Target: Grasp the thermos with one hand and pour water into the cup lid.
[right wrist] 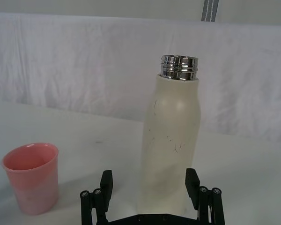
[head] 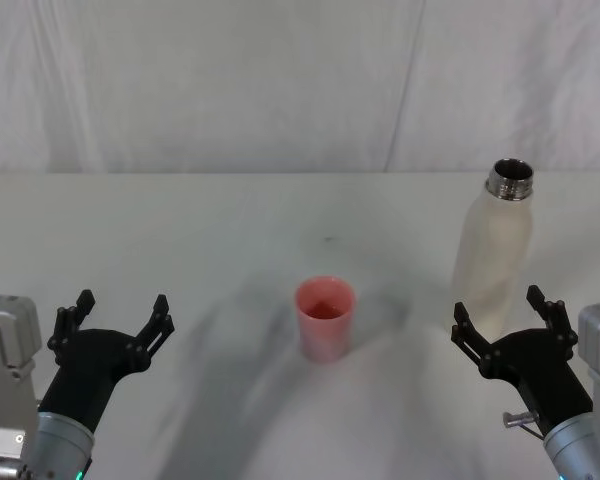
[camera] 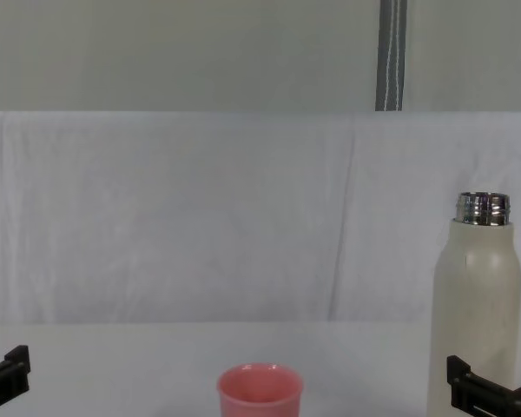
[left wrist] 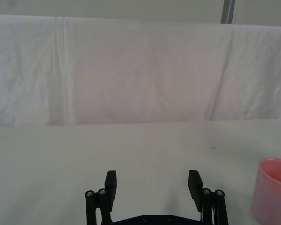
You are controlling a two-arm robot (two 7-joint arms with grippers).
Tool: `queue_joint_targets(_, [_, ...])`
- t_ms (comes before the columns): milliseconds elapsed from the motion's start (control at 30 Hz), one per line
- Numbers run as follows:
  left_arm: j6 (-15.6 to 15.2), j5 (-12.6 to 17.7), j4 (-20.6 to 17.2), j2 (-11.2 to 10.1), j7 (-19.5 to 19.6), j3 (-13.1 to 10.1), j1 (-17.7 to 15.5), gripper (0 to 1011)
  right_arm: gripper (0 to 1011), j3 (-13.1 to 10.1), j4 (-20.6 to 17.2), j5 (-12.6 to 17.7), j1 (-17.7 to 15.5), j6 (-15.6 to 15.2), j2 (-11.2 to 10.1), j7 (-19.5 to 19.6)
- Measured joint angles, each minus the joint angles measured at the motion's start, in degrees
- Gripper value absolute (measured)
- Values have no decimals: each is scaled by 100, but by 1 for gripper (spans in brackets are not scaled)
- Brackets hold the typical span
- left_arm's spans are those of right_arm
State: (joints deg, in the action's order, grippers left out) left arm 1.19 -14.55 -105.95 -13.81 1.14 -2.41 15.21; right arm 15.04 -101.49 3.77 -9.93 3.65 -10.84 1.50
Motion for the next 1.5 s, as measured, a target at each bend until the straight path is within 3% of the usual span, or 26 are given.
queue_joint_targets(667, [0,0,0,0,0,0,0,1001,1001,0,0,0,0,0,0,0])
queue_joint_targets(867, [0,0,0,0,0,0,0,1001,1001,-52,80,-162,45,102,56,-85])
queue_joint_targets(1100, [0,0,0,0,0,0,0,1001,1001,-191,233,-172,132,200,170,-255])
queue_joint_targets(1500, [0,0,0,0,0,0,0,1001,1001,-497,551,58,311,285,435,-554])
